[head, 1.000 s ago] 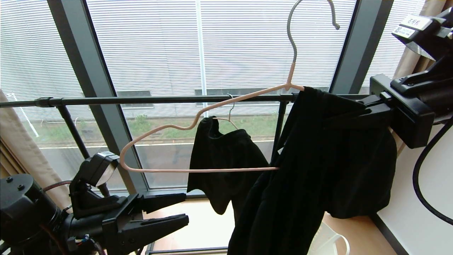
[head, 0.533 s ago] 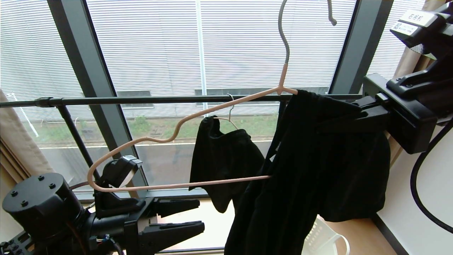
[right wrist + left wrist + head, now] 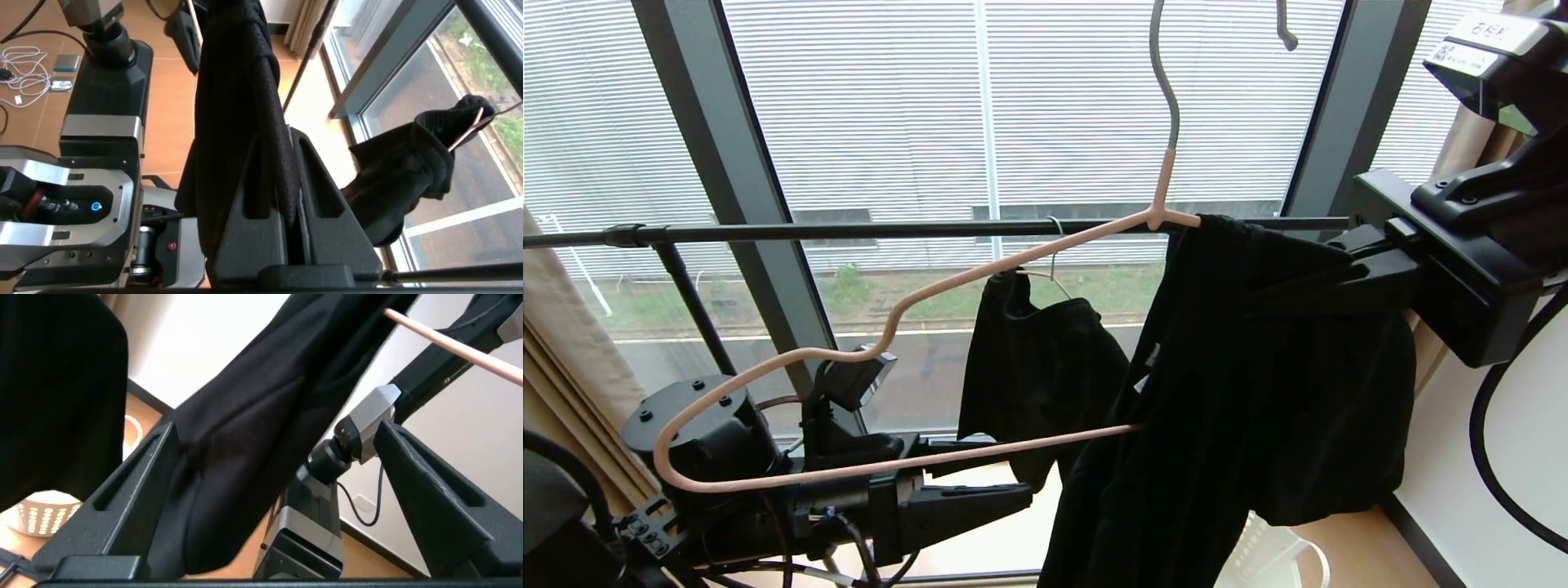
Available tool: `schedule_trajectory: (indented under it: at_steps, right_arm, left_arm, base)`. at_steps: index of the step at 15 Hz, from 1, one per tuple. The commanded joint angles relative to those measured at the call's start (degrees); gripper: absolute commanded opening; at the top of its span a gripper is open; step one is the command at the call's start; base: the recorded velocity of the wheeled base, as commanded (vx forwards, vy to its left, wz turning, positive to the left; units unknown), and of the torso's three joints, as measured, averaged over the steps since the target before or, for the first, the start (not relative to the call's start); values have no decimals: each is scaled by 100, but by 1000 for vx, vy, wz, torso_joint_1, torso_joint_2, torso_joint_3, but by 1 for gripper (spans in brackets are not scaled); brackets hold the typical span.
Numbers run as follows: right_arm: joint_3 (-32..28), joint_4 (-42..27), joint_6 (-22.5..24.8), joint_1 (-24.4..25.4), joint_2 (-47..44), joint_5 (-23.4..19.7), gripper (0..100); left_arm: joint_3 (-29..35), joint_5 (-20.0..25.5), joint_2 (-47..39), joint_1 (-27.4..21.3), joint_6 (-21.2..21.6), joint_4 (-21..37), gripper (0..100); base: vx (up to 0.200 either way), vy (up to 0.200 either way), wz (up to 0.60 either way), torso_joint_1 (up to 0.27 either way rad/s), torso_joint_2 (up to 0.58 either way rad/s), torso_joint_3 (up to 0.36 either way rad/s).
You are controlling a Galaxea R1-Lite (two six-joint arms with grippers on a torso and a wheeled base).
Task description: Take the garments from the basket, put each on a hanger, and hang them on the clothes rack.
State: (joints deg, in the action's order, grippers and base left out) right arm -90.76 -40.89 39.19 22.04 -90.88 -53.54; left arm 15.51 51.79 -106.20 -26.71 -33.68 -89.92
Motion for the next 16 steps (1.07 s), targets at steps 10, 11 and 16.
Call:
schedule_trajectory:
  at_steps: [10, 11, 16]
  right_arm:
    - [32, 37, 1, 72, -114, -25, 0]
    - [32, 37, 1, 134, -114, -25, 0]
    - [41, 37, 1, 187, -123, -25, 0]
  left_arm:
    - [497, -19, -709, -476, 37, -8, 100]
    - [515, -28, -832, -528, 213, -8, 100]
    - [559, -116, -911, -607, 239, -8, 0]
  base:
    - [0, 0, 0, 0, 0, 0]
    - [0, 0, 0, 0, 0, 0]
    - [0, 0, 0, 0, 0, 0]
